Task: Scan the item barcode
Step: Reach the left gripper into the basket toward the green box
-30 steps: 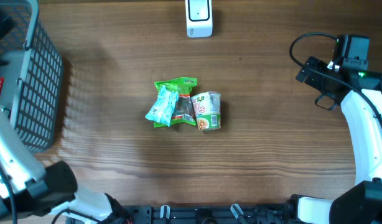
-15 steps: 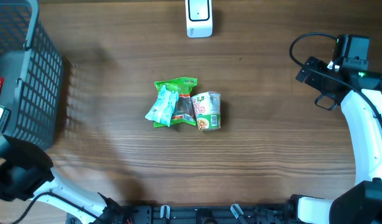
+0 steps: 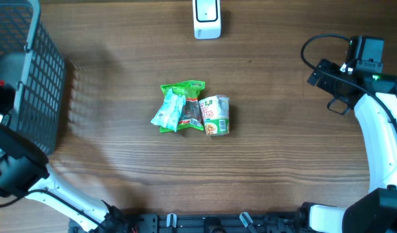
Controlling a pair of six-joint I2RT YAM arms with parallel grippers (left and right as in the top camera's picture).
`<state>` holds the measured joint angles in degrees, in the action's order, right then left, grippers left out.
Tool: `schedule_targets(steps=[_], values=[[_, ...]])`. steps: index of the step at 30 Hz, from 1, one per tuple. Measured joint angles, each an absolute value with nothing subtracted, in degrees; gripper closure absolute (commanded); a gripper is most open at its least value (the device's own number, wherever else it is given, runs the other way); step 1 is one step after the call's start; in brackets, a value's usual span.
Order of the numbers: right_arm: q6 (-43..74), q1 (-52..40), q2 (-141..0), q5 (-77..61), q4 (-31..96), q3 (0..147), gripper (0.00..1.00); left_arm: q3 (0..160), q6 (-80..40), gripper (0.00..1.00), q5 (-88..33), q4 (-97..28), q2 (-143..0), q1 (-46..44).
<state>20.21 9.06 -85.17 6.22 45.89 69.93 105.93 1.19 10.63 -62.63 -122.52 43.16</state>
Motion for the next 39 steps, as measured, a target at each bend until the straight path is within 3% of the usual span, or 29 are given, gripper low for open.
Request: schedule_targets(steps=[5, 13, 25, 29, 39], values=[[20.21, 9.06, -85.17, 6.22, 45.89, 69.93, 0.0, 105.21, 5.43, 0.17, 10.66, -59.64, -124.22, 44.4], [20.21, 9.06, -85.17, 6.22, 45.89, 69.93, 0.0, 105.16, 10.31, 0.08, 9.98, -57.25, -124.33, 46.3], [20.21, 9.06, -85.17, 6.22, 45.89, 69.93, 0.0, 103.7, 12.29, 0.12, 6.55, -54.78, -124.9, 49.45], [20.21, 9.06, -85.17, 6.22, 45.89, 69.93, 0.0, 103.7, 12.6, 0.24, 4.84, -54.83, -125.4, 49.89], [20.21, 9.06, -85.17, 6.22, 45.89, 69.93, 0.0, 103.7, 9.5, 0.22, 3.16, -55.64, -128.18, 49.95]])
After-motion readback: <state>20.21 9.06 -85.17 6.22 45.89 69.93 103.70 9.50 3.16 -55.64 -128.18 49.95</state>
